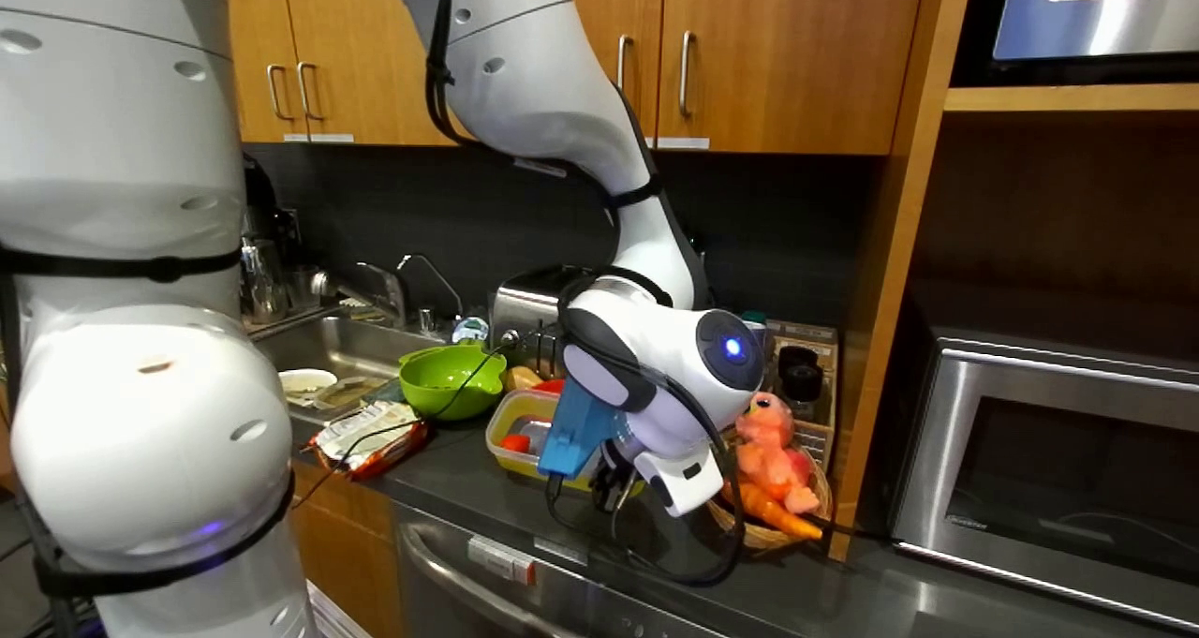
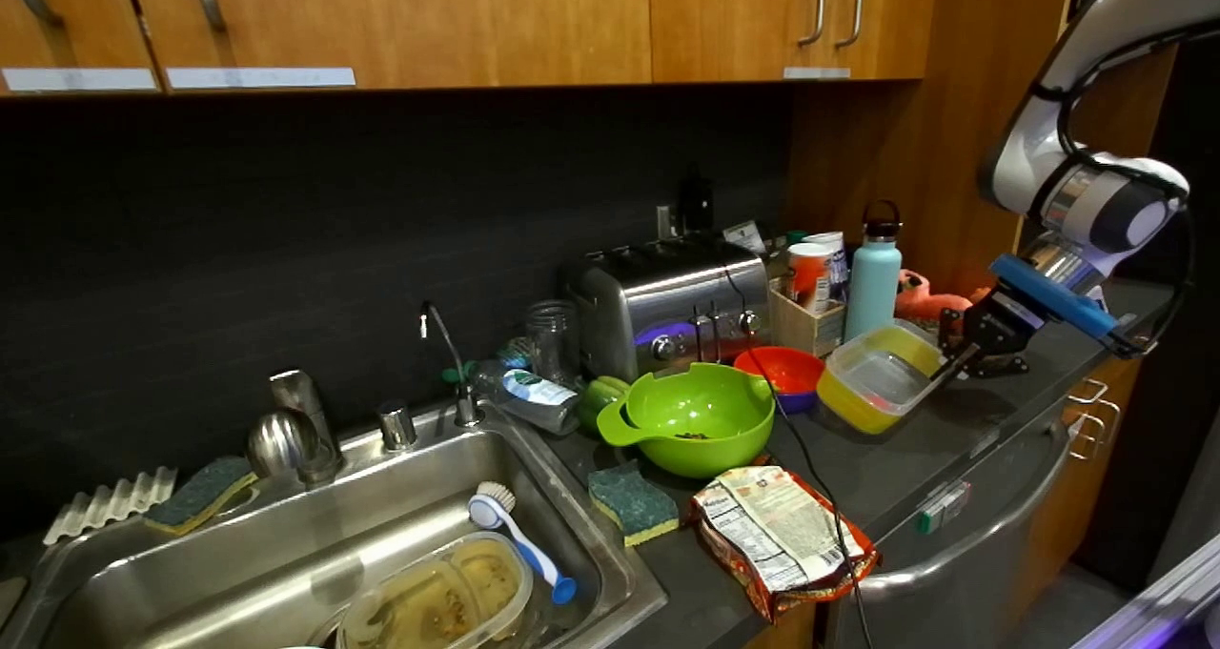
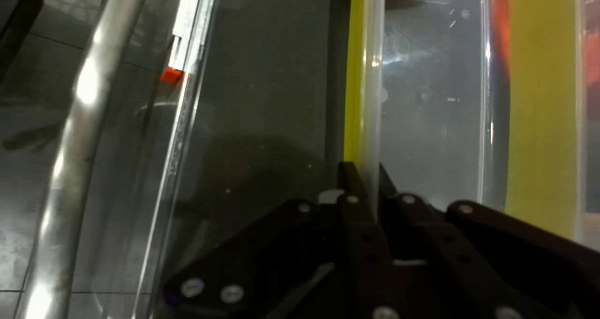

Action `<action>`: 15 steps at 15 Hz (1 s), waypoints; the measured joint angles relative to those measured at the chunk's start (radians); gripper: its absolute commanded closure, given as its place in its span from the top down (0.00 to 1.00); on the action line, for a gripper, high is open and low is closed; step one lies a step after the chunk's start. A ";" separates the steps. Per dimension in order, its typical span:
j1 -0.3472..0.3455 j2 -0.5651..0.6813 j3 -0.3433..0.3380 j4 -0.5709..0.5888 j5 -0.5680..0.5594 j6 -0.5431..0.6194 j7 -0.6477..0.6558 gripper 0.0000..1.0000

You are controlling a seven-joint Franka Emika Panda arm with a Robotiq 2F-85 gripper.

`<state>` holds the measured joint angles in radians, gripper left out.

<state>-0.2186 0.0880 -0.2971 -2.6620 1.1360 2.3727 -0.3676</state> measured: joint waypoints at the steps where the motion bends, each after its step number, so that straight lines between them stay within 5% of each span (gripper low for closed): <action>1: -0.006 0.003 0.000 -0.006 -0.004 0.002 0.000 0.02; 2: -0.011 0.006 0.000 -0.012 -0.012 0.004 0.001 0.02; 3: -0.015 0.006 0.000 -0.015 -0.017 0.005 0.001 0.13; 4: -0.019 0.006 0.000 -0.017 -0.023 0.005 0.001 0.34; 10: -0.020 -0.002 0.004 -0.027 -0.083 0.038 0.006 0.72; 11: -0.019 -0.006 0.007 -0.028 -0.095 0.047 0.006 0.53; 13: -0.016 -0.023 0.019 -0.034 -0.112 0.072 0.005 0.67; 15: -0.013 -0.039 0.026 -0.039 -0.114 0.080 0.005 0.72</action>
<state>-0.2315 0.0491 -0.2711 -2.7006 1.0224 2.4526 -0.3628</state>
